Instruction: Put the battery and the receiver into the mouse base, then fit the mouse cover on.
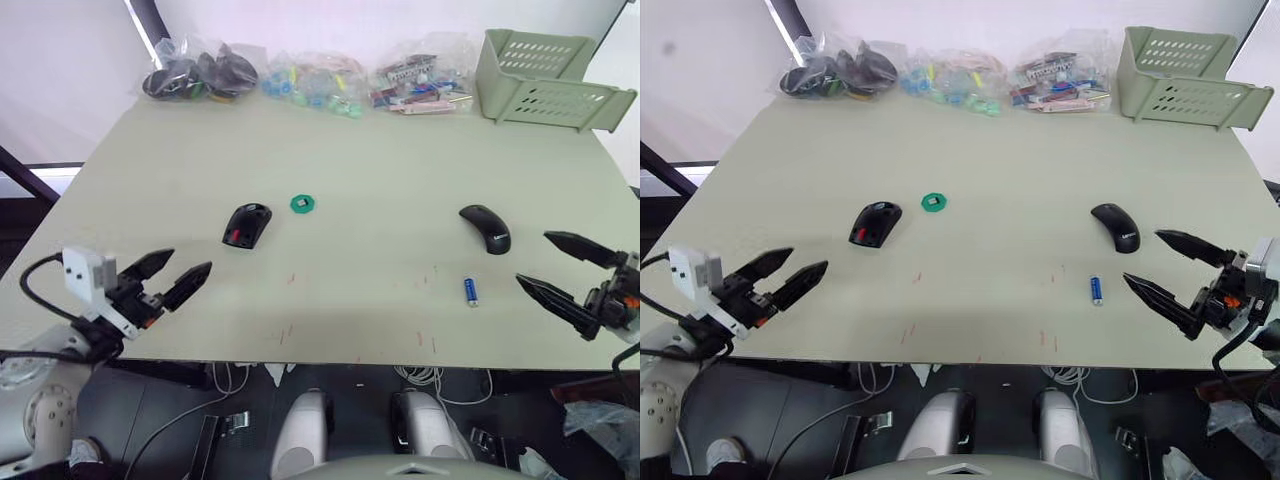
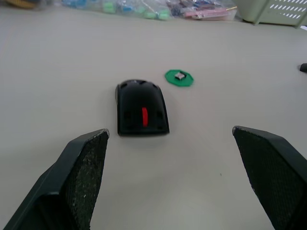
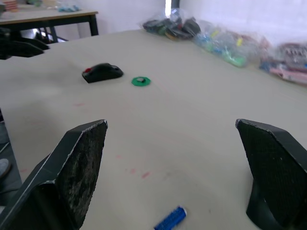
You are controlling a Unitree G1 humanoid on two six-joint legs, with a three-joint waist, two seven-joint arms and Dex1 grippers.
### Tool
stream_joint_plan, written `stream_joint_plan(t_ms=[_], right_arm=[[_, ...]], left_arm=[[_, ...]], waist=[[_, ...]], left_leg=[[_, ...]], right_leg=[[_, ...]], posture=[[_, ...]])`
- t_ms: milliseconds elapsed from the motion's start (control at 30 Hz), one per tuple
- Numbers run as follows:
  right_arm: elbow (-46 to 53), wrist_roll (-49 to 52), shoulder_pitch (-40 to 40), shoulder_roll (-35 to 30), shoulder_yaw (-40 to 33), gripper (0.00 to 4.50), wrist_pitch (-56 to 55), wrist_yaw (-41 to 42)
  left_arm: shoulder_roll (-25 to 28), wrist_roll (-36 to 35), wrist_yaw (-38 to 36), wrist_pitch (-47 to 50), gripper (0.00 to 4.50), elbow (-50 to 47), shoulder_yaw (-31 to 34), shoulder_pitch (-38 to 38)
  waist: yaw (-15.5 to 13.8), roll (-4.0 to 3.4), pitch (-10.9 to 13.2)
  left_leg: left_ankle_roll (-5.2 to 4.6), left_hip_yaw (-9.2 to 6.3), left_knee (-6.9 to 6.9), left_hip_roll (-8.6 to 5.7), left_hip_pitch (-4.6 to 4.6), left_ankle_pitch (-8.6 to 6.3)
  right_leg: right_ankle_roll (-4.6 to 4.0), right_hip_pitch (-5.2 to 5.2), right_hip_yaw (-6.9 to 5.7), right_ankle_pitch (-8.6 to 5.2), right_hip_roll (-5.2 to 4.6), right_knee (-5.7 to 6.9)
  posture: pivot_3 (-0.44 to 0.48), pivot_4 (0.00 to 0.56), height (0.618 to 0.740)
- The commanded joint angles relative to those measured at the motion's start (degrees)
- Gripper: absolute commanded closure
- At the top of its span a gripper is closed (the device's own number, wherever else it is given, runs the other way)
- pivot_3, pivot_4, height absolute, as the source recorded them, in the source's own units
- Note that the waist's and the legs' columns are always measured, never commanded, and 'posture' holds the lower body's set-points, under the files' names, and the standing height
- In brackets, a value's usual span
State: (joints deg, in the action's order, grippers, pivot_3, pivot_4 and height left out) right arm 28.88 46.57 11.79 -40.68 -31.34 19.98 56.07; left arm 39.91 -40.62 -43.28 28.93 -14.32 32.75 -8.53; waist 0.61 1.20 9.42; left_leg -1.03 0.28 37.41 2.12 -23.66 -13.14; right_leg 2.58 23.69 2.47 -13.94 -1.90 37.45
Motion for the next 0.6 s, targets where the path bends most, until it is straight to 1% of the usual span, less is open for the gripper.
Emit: stream_joint_plan(t_ms=[33, 133, 200, 267, 300, 400, 467, 533, 600], right_arm=[[3.84, 2.05, -2.42, -0.64, -0.17, 0.00, -0.82, -0.74], [4.59, 4.40, -3.01, -0.67, -0.61, 0.00, -0.23, -0.38], [5.10, 4.90, -2.68, -1.45, -1.01, 0.00, -0.11, 0.27], [5.88, 6.02, -1.54, -2.66, -1.53, 0.00, 1.01, 1.01], [6.04, 6.75, -1.11, -2.95, -1.89, 0.00, 1.46, 0.96], [6.04, 7.27, -0.43, -3.33, -2.55, 0.00, 1.63, 0.96], [5.66, 7.01, -0.27, -3.23, -3.03, 0.00, 1.40, 0.95], [5.68, 6.99, -0.27, -3.33, -3.09, 0.00, 1.42, 0.92], [5.89, 7.03, -0.33, -3.42, -3.02, 0.00, 1.51, 0.80]], left_arm=[[4.02, 0.76, 7.74, 8.89, 0.09, -1.25, -2.87, 6.44], [5.18, -0.84, 10.83, 15.14, 0.09, -1.55, -4.67, 10.99], [5.40, 0.09, 13.09, 17.78, 0.09, -1.30, -6.95, 14.85], [5.38, 2.99, 17.18, 20.35, 0.09, -0.51, -10.24, 19.03], [5.18, 4.33, 19.66, 22.18, 0.09, -0.12, -11.74, 21.06], [4.82, 7.25, 23.69, 25.60, 0.09, -0.41, -15.41, 25.36], [4.59, 9.23, 28.04, 32.72, 0.09, -0.58, -18.61, 30.09], [3.28, 9.97, 30.59, 36.96, 0.09, 0.14, -19.92, 33.82], [1.80, 10.14, 31.43, 39.83, 0.09, 1.50, -19.95, 36.33]], waist=[[-0.11, 0.02, 0.01], [-0.05, 0.06, 0.03], [-0.03, 0.12, 0.07], [-0.01, 0.12, 0.07], [-0.05, 0.17, 0.10], [0.01, 0.22, 0.12], [0.19, 0.23, 0.13], [-0.02, 0.38, 0.23], [0.00, 0.39, 0.23]], left_leg=[[0.00, -0.03, 0.02, 0.00, 0.00, 0.00], [0.00, -0.02, 0.04, -0.01, 0.00, 0.01], [0.00, 0.03, 0.04, -0.01, 0.02, 0.01], [0.00, 0.00, 0.05, -0.03, 0.01, 0.01], [0.00, 0.01, 0.05, -0.04, 0.02, 0.01], [0.00, -0.07, 0.05, -0.08, 0.02, 0.01], [0.01, -0.05, 0.05, -0.14, 0.03, 0.01], [0.01, -0.12, 0.07, -0.16, 0.02, 0.02], [0.01, -0.19, 0.09, -0.17, 0.01, 0.02]], right_leg=[[0.01, -0.01, -0.01, 0.00, 0.03, 0.04], [0.03, -0.01, 0.01, 0.00, 0.04, 0.09], [0.04, -0.01, 0.05, 0.01, 0.03, 0.11], [0.18, 0.00, 0.04, 0.12, 0.05, 0.14], [0.12, -0.01, 0.05, 0.18, 0.05, 0.16], [0.04, -0.01, 0.02, 0.25, 0.13, 0.19], [0.04, -0.01, 0.04, 0.26, 0.15, 0.20], [0.04, -0.01, 0.00, 0.26, 0.17, 0.25], [0.09, -0.01, -0.03, 0.24, 0.21, 0.25]], posture=[[0.000, 0.150, 0.740], [0.000, 0.150, 0.740], [0.000, 0.150, 0.740], [0.000, 0.150, 0.740], [0.000, 0.150, 0.740], [0.000, 0.150, 0.740], [0.000, 0.150, 0.740], [0.000, 0.150, 0.740], [0.000, 0.150, 0.740]])
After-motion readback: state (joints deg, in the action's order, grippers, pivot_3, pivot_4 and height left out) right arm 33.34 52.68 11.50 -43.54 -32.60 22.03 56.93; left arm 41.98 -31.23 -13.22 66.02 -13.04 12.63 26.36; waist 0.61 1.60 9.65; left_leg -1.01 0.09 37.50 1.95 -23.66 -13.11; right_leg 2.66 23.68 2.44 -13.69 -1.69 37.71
